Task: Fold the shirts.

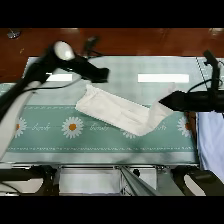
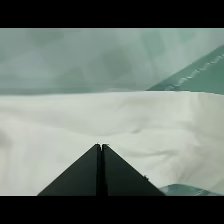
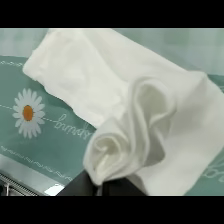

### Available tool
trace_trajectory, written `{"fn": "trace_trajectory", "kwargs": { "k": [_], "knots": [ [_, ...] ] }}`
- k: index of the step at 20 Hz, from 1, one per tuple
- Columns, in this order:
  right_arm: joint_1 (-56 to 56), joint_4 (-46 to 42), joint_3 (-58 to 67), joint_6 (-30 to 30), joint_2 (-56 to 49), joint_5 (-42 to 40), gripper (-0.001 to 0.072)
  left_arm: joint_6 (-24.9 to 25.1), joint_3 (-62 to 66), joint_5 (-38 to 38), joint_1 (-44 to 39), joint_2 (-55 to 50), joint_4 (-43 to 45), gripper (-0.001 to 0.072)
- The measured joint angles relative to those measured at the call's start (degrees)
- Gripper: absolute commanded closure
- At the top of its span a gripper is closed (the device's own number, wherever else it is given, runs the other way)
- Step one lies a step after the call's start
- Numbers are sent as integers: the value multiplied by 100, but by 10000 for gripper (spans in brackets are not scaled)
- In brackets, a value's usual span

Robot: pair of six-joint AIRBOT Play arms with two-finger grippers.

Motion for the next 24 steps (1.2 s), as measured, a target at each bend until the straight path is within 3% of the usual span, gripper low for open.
{"fn": "trace_trajectory", "kwargs": {
  "k": [3,8,14,15,16,17,20,24],
  "knots": [
    [824,35,555,201,-817,-435,682,-59,-1196,17,776,1714,627,673],
    [1969,37,2094,310,-2883,-774,682,-452,-3899,437,1349,4616,765,673],
    [2695,195,3821,358,-5163,-894,681,-656,-5571,632,1471,6061,138,673],
    [2761,216,4109,391,-5497,-918,611,-656,-5663,654,1478,6122,74,673],
    [2811,282,4387,413,-5794,-935,317,-658,-5727,671,1482,6155,28,673],
    [2835,361,4631,435,-6035,-990,83,-658,-5777,699,1484,6168,11,672],
    [2769,649,5250,415,-6465,-863,82,-654,-5853,754,1488,6133,-39,672],
    [1989,354,5788,415,-6151,544,81,-492,-5884,802,1488,6074,-70,673]
  ]
}}
